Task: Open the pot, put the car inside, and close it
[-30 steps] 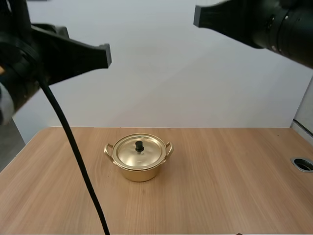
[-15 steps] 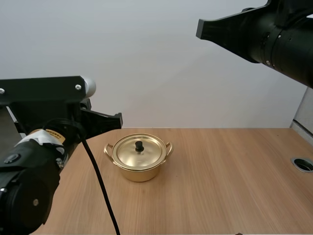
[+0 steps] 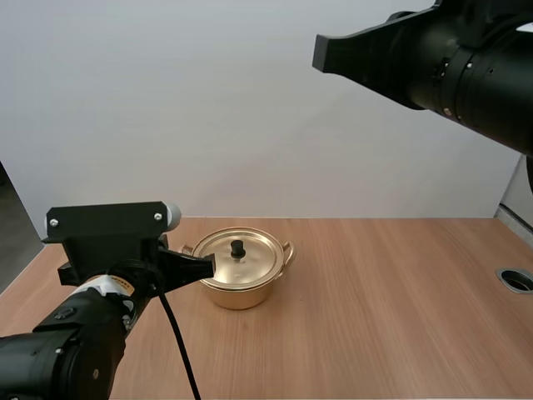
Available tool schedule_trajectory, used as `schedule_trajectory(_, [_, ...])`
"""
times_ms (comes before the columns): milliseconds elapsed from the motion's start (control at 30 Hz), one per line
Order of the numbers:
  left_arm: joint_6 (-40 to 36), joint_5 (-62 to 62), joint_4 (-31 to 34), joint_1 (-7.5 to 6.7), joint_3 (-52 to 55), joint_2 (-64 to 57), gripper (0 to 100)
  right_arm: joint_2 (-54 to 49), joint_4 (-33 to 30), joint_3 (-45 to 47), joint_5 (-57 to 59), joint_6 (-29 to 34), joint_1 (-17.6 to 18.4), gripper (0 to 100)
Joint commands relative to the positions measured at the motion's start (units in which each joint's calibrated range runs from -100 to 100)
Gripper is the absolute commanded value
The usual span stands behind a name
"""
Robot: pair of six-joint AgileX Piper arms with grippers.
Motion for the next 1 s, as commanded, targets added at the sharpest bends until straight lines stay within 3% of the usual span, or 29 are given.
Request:
schedule_trajectory(0, [0.02, 0.02, -0.06, 0.00, 1.08, -0.10, 0, -1.10, 0.03, 0.04, 0.09, -0.03, 4.12, 0])
schedule_trajectory(267, [1.30, -0.18, 0.56, 0.00, 7.00, -0.10, 0, -8.31, 0.25, 0.04, 0.09, -0.03, 9.35, 0])
schedule_trajectory(633, [1.31, -15.21, 0.85, 0.00, 14.96, -0.10, 0, -21.35, 0.25, 0.04, 0.09, -0.03, 9.43, 0])
schedule_trajectory(967, [1.31, -14.49, 1.25, 0.00, 14.96, -0.63, 0, -22.39, 0.25, 0.04, 0.09, -0.03, 9.43, 0])
